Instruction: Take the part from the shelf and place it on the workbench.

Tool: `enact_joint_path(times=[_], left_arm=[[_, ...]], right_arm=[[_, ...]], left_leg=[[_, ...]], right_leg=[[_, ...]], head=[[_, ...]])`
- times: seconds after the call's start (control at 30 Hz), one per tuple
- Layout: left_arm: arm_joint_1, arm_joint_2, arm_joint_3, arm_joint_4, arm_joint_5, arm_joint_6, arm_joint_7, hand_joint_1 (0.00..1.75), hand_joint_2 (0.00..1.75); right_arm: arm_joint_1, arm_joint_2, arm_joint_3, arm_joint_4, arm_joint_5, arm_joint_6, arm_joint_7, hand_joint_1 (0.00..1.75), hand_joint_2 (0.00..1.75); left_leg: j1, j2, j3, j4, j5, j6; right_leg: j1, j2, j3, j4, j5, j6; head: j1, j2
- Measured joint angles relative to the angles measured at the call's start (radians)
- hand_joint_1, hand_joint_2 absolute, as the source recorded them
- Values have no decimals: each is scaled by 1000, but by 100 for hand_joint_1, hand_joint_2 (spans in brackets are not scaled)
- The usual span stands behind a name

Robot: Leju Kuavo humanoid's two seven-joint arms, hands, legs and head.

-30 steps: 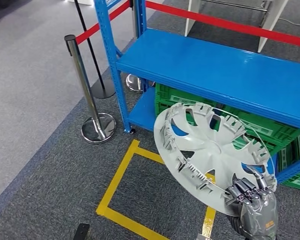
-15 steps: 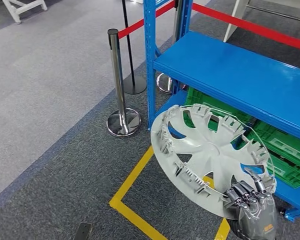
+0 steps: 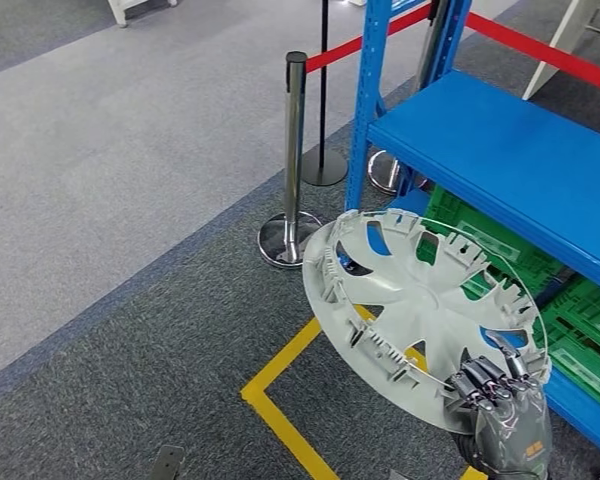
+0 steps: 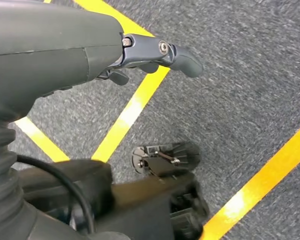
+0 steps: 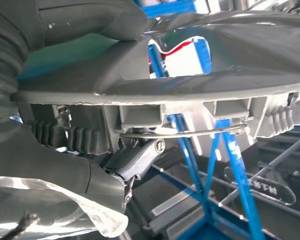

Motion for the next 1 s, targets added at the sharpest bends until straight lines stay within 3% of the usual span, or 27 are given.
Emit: enact_joint_path(times=[0.07,0.1,0.17,0.23,0.3,0.33,0.4,0.47,0.53,0.6,0.67,0.73,0.8,0.83,0.87,0.9,0.97,1.0], left_arm=[[0,0,0,0,0,1,1,0,175],[2,0,-1,0,0,2,1,0,175],[0,0,-1,0,-1,3,1,0,175],[-5,-2,-1,0,-3,2,3,0,175],[-7,-4,-1,0,-6,2,6,0,175],[-7,-4,-1,0,-7,2,7,0,175],[-7,-5,-2,0,-8,2,8,0,175],[-9,-5,-2,0,-9,2,9,0,175],[-9,-5,-2,0,-10,2,9,0,175],[-5,-4,-3,0,-9,0,12,0,175],[-3,-5,-3,0,-7,-4,17,0,175],[-5,-6,-4,0,-7,-7,20,0,175],[-4,-6,-5,0,-7,-7,22,0,175],[-3,-6,-5,0,-7,-7,23,0,175],[-2,-6,-5,0,-7,-7,24,0,175],[-2,-6,-5,0,-7,-7,24,0,175],[-4,-6,-5,0,-7,-7,24,0,175],[-5,-6,-5,0,-7,-7,24,0,175]], right_arm=[[-3,-5,3,0,0,0,2,175,175],[-5,-7,4,0,0,0,2,175,175],[-6,-12,7,0,-1,0,0,175,175],[-7,-17,11,2,-1,0,-1,175,175],[-9,-20,16,6,-1,0,-1,175,175],[-9,-22,19,8,-1,0,-1,175,175],[-9,-25,25,10,0,0,-1,175,175],[-12,-27,28,11,0,0,-1,175,175],[-15,-28,31,12,2,0,-1,175,175],[-15,-29,34,13,3,0,0,175,175],[-16,-29,36,13,3,0,1,175,175],[-17,-29,38,13,3,0,3,175,175],[-17,-29,41,15,4,0,4,175,175],[-18,-29,43,17,4,0,4,175,175],[-18,-29,45,18,5,0,5,175,175],[-18,-29,46,18,5,0,5,175,175],[-18,-29,49,19,6,0,5,175,175],[-18,-30,49,19,6,0,5,175,175]], left_leg=[[-5,-11,-1,-10,-4,8],[-3,-23,0,-16,-2,12],[3,-47,6,-29,6,25],[5,-72,8,-33,9,33],[4,-99,8,-32,9,35],[5,-114,8,-30,9,35],[7,-144,9,-24,6,31],[6,-172,1,-10,2,22],[8,-196,-11,-3,4,10],[13,-212,-17,-3,8,-3],[11,-172,-34,34,-15,-13],[11,-107,-84,140,-70,-23],[18,-83,-136,249,-109,-29],[20,-79,-142,263,-105,-30],[21,-76,-129,238,-83,-29],[20,-67,-98,179,-49,-25],[8,-17,-32,51,-4,-12],[1,1,-14,13,4,-5]], right_leg=[[2,-23,5,-4,-2,8],[1,-21,6,-4,-7,13],[-3,31,-13,39,-38,18],[-4,95,-77,162,-95,19],[-3,110,-141,269,-121,20],[-3,111,-150,273,-104,21],[-8,125,-116,171,-26,23],[-16,175,-67,57,20,24],[-17,202,-49,25,19,20],[-15,177,-43,21,23,8],[-16,148,-35,14,26,-6],[-13,117,-30,11,24,-16],[-9,87,-28,11,21,-19],[-8,72,-27,11,19,-20],[-8,59,-24,11,16,-19],[-7,46,-20,11,13,-17],[-5,24,-13,10,7,-10],[-3,13,-9,9,4,-5]], head=[[0,0],[1,0],[4,0],[7,0],[8,0],[8,0],[8,0],[8,0],[7,0],[7,0],[1,0],[-5,0],[-6,0],[-6,0],[-7,0],[-7,0],[-6,0],[-6,0]])
